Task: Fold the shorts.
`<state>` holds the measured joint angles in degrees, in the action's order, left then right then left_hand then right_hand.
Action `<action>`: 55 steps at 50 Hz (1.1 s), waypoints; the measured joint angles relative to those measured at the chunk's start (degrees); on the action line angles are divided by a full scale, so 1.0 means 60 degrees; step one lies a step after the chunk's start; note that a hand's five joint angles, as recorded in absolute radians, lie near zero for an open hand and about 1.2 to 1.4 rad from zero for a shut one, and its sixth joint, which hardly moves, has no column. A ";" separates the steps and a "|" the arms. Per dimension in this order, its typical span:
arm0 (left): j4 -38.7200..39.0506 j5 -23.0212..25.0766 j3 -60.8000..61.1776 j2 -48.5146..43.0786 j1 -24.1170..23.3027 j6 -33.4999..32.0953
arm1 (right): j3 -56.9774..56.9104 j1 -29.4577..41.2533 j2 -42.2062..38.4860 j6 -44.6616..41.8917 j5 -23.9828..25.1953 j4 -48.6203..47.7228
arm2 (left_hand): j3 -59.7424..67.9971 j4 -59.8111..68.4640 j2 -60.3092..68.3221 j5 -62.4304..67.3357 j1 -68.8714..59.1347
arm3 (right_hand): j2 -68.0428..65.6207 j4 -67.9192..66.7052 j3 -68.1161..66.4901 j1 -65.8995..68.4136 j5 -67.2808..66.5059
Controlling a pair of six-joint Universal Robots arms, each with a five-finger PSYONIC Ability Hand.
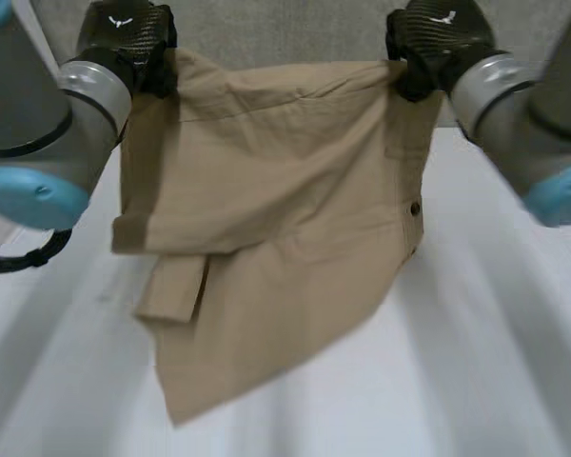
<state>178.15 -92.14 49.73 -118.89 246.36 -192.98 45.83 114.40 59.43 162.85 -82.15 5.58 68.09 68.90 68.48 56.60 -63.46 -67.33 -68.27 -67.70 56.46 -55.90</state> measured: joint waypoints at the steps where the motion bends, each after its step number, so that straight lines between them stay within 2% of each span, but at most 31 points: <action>1: 0.0037 -0.0059 -0.0387 -0.0383 0.0086 -0.0005 | -0.0072 0.0031 -0.0127 -0.0003 -0.0021 -0.0169 | 0.0000 0.0000 0.0000 0.0000 0.0000 | 0.0000 0.0000 -0.0001 -0.0001 0.0000; 3: 0.0091 -0.0161 -0.0993 -0.0967 0.0226 -0.0013 | -0.0245 0.0114 -0.0452 -0.0011 -0.0058 -0.0632 | 0.0000 0.0000 0.0000 0.0000 0.0000 | 0.0000 0.0000 -0.0001 -0.0001 0.0000; 4: 0.0127 -0.0277 -0.1554 -0.1508 0.0352 -0.0017 | -0.0622 0.0293 -0.1329 -0.0046 0.0028 -0.1911 | -0.2084 -0.2227 -0.2163 -0.1810 0.1482 | 0.2833 0.2682 0.2638 -0.2481 0.2350; 6: 0.0157 -0.0450 -0.2129 -0.2061 0.0463 -0.0020 | -0.0853 0.0371 -0.1872 -0.0070 0.0234 -0.2506 | -0.4567 -0.4559 -0.4693 -0.4134 0.4131 | 0.6253 0.5988 0.5981 -0.5682 0.5595; 7: 0.0164 -0.0515 -0.2288 -0.2220 0.0492 -0.0022 | -0.0949 0.0393 -0.2081 -0.0077 0.0328 -0.2656 | -0.6163 -0.6390 -0.6508 -0.5940 0.6218 | 0.7363 0.7102 0.7104 -0.6481 0.6694; 9: 0.0168 -0.0736 -0.2679 -0.2661 0.0555 -0.0027 | -0.1215 0.0432 -0.2585 -0.0094 0.0539 -0.2853 | -0.8692 -0.8940 -0.8833 -0.8402 0.8571 | 0.8882 0.8876 0.8914 -0.7401 0.8362; 12: 0.0153 -0.0928 -0.2761 -0.2920 0.0559 -0.0032 | -0.1589 0.0457 -0.3128 -0.0117 0.0610 -0.2643 | -0.9274 -0.9521 -0.9413 -0.8971 0.8750 | 0.9111 0.9128 0.9237 -0.7491 0.8641; 19: 0.0105 -0.1022 -0.1744 -0.2611 0.0392 -0.0050 | -0.1742 0.0424 -0.3181 -0.0244 0.0124 -0.1546 | -0.9291 -0.9541 -0.9448 -0.8974 0.8750 | 0.9111 0.9128 0.9237 -0.7491 0.8641; 25: 0.0092 -0.0918 0.1054 -0.0758 0.0031 -0.0051 | -0.0703 0.0293 -0.2155 -0.0859 -0.0188 0.0359 | -0.9291 -0.9542 -0.9447 -0.8973 0.8732 | 0.9111 0.9128 0.9237 -0.7491 0.8641; 31: 0.0058 -0.0887 0.3945 0.1132 -0.0610 -0.0026 | 0.0735 -0.0018 -0.1241 -0.1548 -0.0121 0.1509 | -0.9210 -0.9390 -0.9291 -0.8905 0.8560 | 0.8900 0.9033 0.8977 -0.7405 0.8517; 37: -0.0127 -0.0917 0.6266 0.2248 -0.1558 0.0057 | 0.2267 -0.0442 -0.0684 -0.2080 0.0403 0.2100 | -0.7993 -0.8110 -0.8031 -0.7717 0.7089 | 0.7621 0.7828 0.7652 -0.6325 0.7459; 39: -0.0220 -0.0931 0.6814 0.2382 -0.1845 0.0100 | 0.2660 -0.0565 -0.0631 -0.2204 0.0659 0.2163 | -0.7508 -0.7620 -0.7572 -0.7209 0.6677 | 0.6584 0.6711 0.6636 -0.5436 0.6537; 44: -0.0362 -0.0962 0.7828 0.2392 -0.2308 0.0264 | 0.3165 -0.0736 -0.0888 -0.2454 0.1284 0.2088 | -0.6807 -0.6881 -0.6879 -0.6484 0.5998 | 0.6555 0.6677 0.6590 -0.5416 0.6481; 55: 0.0128 -0.1000 0.8355 0.1147 -0.2277 0.0462 | 0.2135 -0.0751 -0.2579 -0.2663 0.2058 0.1562 | -0.6807 -0.6893 -0.6880 -0.6516 0.6007 | 0.6581 0.6701 0.6625 -0.5452 0.6506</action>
<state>178.92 -98.14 99.86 -112.01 232.70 -190.21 58.64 109.89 43.96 146.87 -69.80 14.95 27.25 27.54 27.21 17.50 -27.42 -27.85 -28.06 -27.95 23.74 -16.87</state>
